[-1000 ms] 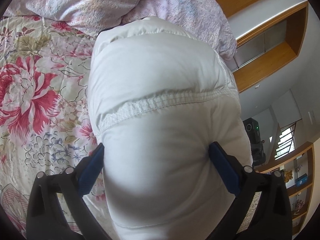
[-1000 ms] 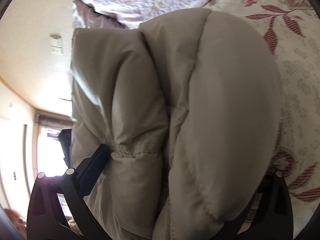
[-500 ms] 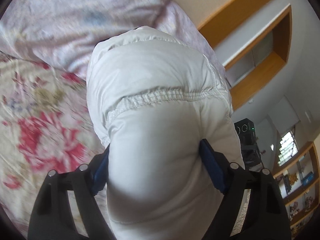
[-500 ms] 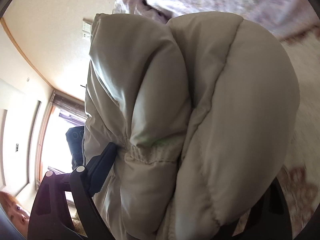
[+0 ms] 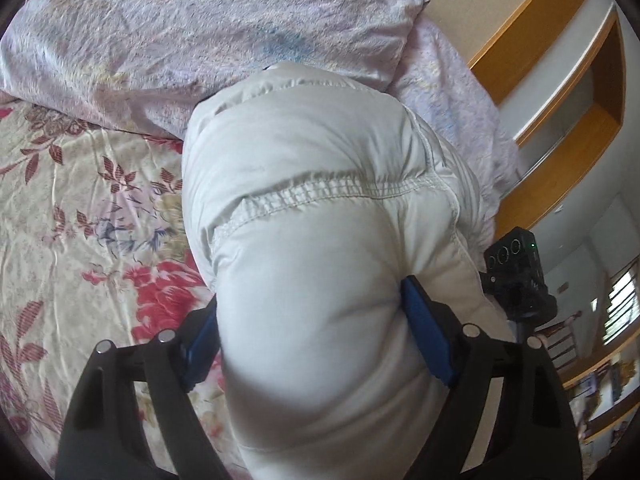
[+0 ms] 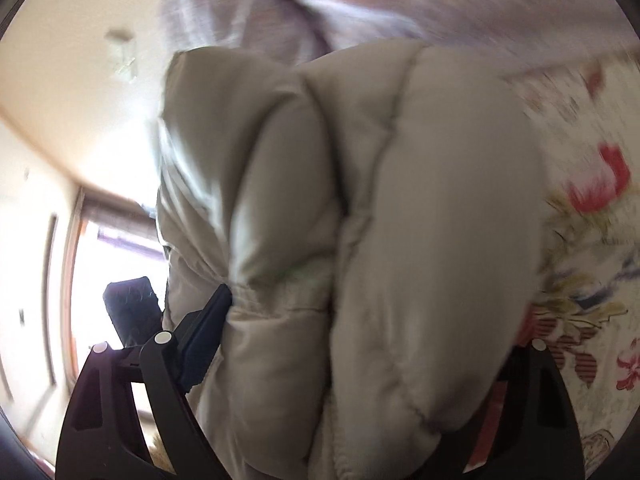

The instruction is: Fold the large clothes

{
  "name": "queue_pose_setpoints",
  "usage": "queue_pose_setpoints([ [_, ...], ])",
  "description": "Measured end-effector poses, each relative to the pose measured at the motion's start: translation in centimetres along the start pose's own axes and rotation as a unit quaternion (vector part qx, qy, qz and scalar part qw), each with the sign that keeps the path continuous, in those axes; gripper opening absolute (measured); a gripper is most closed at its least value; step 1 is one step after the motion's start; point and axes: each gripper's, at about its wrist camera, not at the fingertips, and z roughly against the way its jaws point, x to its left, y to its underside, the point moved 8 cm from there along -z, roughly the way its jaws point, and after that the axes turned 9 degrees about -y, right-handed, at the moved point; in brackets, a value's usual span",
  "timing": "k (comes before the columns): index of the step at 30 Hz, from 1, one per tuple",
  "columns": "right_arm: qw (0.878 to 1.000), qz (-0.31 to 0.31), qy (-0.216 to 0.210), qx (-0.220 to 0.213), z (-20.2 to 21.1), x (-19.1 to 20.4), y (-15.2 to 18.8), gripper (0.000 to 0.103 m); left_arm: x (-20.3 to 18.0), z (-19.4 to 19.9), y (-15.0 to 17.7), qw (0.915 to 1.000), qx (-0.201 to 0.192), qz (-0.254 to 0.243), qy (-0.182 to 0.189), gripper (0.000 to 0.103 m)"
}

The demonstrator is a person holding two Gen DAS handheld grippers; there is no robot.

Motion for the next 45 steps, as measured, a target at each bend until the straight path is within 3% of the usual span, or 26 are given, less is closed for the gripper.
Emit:
queue_pose_setpoints([
  [3, 0.999, 0.010, 0.041, -0.015, 0.9, -0.2, 0.2, 0.092, -0.1, -0.4, -0.2, 0.9994, -0.007, -0.019, -0.030, 0.090],
  [7, 0.989, 0.043, 0.130, -0.059, 4.7, 1.1, 0.3, 0.095, -0.2, -0.2, -0.8, 0.9986, -0.003, -0.024, -0.048, 0.091],
  [9, 0.979, 0.058, 0.171, -0.096, 7.2, 2.0, -0.1, 0.095, -0.1, 0.9, -1.2, 0.9975, -0.011, -0.030, -0.063, 0.091],
  [12, 0.953, 0.118, 0.228, -0.160, 10.7, 5.4, 0.0, 0.096, -0.5, 3.4, -1.6, 0.9910, -0.049, -0.060, -0.109, 0.091],
  [15, 0.935, 0.195, 0.243, -0.171, 10.1, 10.4, 0.1, 0.093, -2.2, 5.4, -2.5, 0.9827, -0.085, -0.092, -0.137, 0.091],
  [16, 0.928, 0.217, 0.251, -0.170, 9.1, 11.7, 0.3, 0.086, -3.0, 5.8, -2.7, 0.9816, -0.091, -0.099, -0.136, 0.091],
  [18, 0.899, 0.277, 0.293, -0.169, 7.0, 13.7, 0.6, 0.071, -4.1, 6.0, -2.8, 0.9800, -0.094, -0.111, -0.136, 0.091],
  [20, 0.882, 0.312, 0.316, -0.159, 5.6, 13.9, 1.3, 0.047, -4.9, 5.1, -3.4, 0.9770, -0.093, -0.121, -0.149, 0.090],
  [23, 0.875, 0.332, 0.325, -0.138, 3.5, 12.5, 0.7, 0.022, -5.2, 3.5, -3.5, 0.9759, -0.079, -0.128, -0.158, 0.080],
  [25, 0.867, 0.347, 0.330, -0.134, 2.6, 12.0, 1.1, 0.019, -4.7, 2.4, -3.2, 0.9750, -0.069, -0.130, -0.166, 0.075],
  [28, 0.857, 0.357, 0.354, -0.112, 1.1, 10.4, 0.9, 0.018, -4.6, 1.1, -2.9, 0.9686, -0.073, -0.148, -0.186, 0.077],
  [30, 0.853, 0.354, 0.370, -0.101, -0.2, 9.1, 0.6, 0.018, -5.0, 0.9, -2.8, 0.9640, -0.077, -0.164, -0.194, 0.077],
  [33, 0.861, 0.333, 0.373, -0.093, -0.4, 7.6, 0.1, 0.018, -5.5, 0.2, -2.8, 0.9600, -0.077, -0.177, -0.203, 0.077],
  [37, 0.871, 0.314, 0.369, -0.086, -0.7, 6.3, -0.2, 0.017, -5.7, -0.7, -2.8, 0.9597, -0.074, -0.178, -0.205, 0.079],
  [42, 0.869, 0.312, 0.375, -0.084, -1.3, 5.3, -0.3, 0.016, -5.5, -1.7, -2.8, 0.9603, -0.072, -0.176, -0.204, 0.082],
  [45, 0.874, 0.305, 0.368, -0.085, -1.5, 4.9, -0.5, 0.016, -5.3, -2.2, -2.8, 0.9609, -0.071, -0.175, -0.202, 0.085],
])
